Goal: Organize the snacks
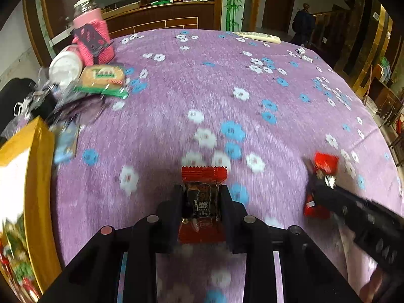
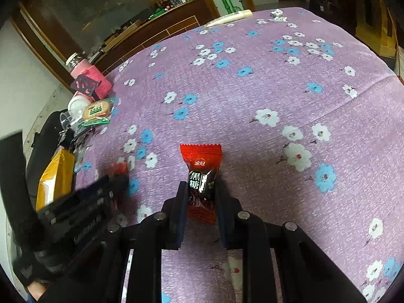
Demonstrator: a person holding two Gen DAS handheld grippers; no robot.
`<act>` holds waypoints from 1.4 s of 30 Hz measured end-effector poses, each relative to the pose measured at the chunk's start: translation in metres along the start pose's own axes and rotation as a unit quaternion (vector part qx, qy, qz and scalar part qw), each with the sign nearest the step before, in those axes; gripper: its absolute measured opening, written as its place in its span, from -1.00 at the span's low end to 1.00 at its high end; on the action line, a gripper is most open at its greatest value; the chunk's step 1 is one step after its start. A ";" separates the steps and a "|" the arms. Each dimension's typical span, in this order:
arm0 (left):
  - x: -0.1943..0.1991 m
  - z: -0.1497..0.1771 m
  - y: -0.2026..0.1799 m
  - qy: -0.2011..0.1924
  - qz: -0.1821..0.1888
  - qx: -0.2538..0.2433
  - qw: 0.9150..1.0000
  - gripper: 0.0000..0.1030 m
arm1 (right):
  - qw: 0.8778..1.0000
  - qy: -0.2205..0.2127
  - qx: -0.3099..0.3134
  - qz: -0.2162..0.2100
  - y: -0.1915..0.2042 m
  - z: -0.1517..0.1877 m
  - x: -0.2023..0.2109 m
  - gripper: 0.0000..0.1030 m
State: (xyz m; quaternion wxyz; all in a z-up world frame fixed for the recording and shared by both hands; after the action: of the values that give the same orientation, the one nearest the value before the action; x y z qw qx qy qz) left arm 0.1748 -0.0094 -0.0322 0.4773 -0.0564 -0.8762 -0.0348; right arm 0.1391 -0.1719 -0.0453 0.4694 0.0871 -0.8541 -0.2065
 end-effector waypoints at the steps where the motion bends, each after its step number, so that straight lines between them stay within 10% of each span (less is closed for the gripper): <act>1: 0.007 0.009 0.002 -0.001 -0.001 0.004 1.000 -0.44 | 1.000 -0.002 0.008 -0.001 0.004 0.001 0.001 -0.62; 14: 0.037 0.048 0.007 -0.061 0.013 0.024 0.998 -0.44 | 0.991 -0.035 0.130 -0.008 0.061 0.027 0.014 -0.62; 42: 0.067 0.032 0.025 -0.152 -0.073 0.023 0.985 -0.44 | 0.987 -0.069 0.141 -0.020 0.070 0.027 0.029 -0.62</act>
State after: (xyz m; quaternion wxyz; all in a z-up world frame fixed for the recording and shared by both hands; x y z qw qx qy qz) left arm 0.1153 0.0230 0.0074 0.3357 0.0145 -0.9410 -0.0400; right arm 0.1044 -0.1113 -0.0054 0.3884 0.1551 -0.9030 -0.0985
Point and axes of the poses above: each gripper's, at about its wrist camera, not at the fingertips, and x roughly against the way its jaws point, y to its left, z to its underside, the point moved 6 cm from there along -x, roughly the way its jaws point, and after that the axes turned 4 degrees about -x, right-handed, at the moved point
